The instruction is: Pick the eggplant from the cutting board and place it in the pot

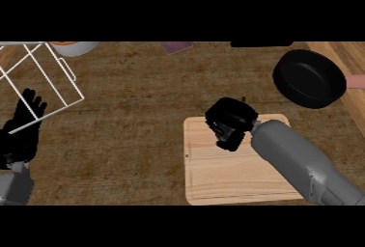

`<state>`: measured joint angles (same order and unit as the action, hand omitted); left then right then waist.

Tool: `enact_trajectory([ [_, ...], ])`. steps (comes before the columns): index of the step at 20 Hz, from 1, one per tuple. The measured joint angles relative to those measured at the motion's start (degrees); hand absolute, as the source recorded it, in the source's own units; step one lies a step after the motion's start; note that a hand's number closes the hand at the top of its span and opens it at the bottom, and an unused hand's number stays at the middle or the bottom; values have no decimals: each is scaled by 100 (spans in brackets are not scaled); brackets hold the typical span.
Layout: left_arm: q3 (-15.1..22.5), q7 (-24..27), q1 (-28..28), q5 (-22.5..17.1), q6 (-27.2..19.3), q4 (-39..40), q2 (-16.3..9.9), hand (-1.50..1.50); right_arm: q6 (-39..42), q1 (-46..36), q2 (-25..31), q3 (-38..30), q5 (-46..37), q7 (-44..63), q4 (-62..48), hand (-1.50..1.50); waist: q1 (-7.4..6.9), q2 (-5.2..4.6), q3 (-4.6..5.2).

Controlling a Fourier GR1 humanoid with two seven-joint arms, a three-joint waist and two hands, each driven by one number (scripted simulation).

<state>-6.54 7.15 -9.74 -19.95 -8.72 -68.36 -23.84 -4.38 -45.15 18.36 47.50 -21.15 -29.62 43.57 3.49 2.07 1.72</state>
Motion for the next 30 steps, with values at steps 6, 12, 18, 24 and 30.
enact_trajectory([
  [6, -135, 86, 204, -29, 12, 76, -44, 0, -1001, -171, -67, -518, -116, 1602, 548, 150, 258, 114, -8],
  [12, -210, 149, 328, -55, 20, 54, -35, 0, -1802, -338, 351, -1134, -251, 2865, 1213, 150, 374, 122, -21],
  [18, -228, 141, 316, -47, 20, -18, -38, 0, -2190, -349, 1091, -1716, -360, 3811, 1958, 150, 348, 46, -35],
  [24, -186, 40, 201, -24, 18, -119, -20, 0, -1969, 58, 2108, -2195, -234, 4245, 2521, 150, 201, -63, -37],
  [30, -117, -124, -12, 16, -27, -190, 33, 0, -1742, 564, 2900, -2729, 112, 4011, 2495, 150, -23, -187, -41],
])
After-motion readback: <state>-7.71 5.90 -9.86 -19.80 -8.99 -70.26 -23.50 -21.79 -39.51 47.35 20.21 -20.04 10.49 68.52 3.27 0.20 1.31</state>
